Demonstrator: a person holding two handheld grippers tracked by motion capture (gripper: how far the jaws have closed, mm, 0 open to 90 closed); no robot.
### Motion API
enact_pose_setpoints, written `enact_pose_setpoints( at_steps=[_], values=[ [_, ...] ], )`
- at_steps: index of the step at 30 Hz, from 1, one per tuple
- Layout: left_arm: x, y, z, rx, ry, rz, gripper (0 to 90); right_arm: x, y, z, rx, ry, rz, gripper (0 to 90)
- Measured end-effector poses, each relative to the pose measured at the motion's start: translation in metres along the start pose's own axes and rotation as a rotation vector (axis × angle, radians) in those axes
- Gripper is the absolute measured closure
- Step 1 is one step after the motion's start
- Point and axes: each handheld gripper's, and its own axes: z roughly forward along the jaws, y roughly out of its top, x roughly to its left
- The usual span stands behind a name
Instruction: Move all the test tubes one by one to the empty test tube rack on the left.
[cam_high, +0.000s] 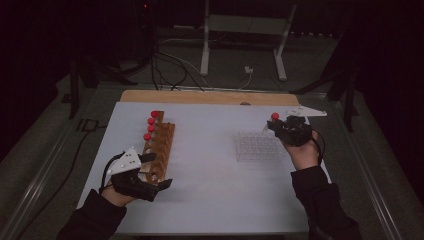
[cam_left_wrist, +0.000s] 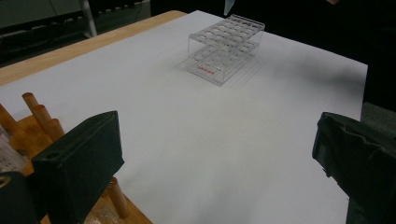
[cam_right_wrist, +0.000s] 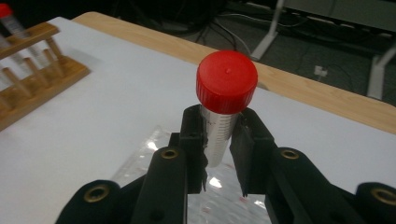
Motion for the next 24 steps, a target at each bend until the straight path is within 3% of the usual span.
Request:
enact_pose_setpoints(
  at_steps=[11, 24],
  values=[
    [-0.002, 0.002, 0.002, 0.008, -0.015, 0.005, 2.5, 0.027, 0.010, 0.003, -0.007, 0.084, -0.039, 75.2],
    [-0.006, 0.007, 0.005, 0.008, -0.027, 0.020, 2.5, 0.059, 0.007, 0.008, 0.010, 0.174, -0.100, 75.2]
  ],
)
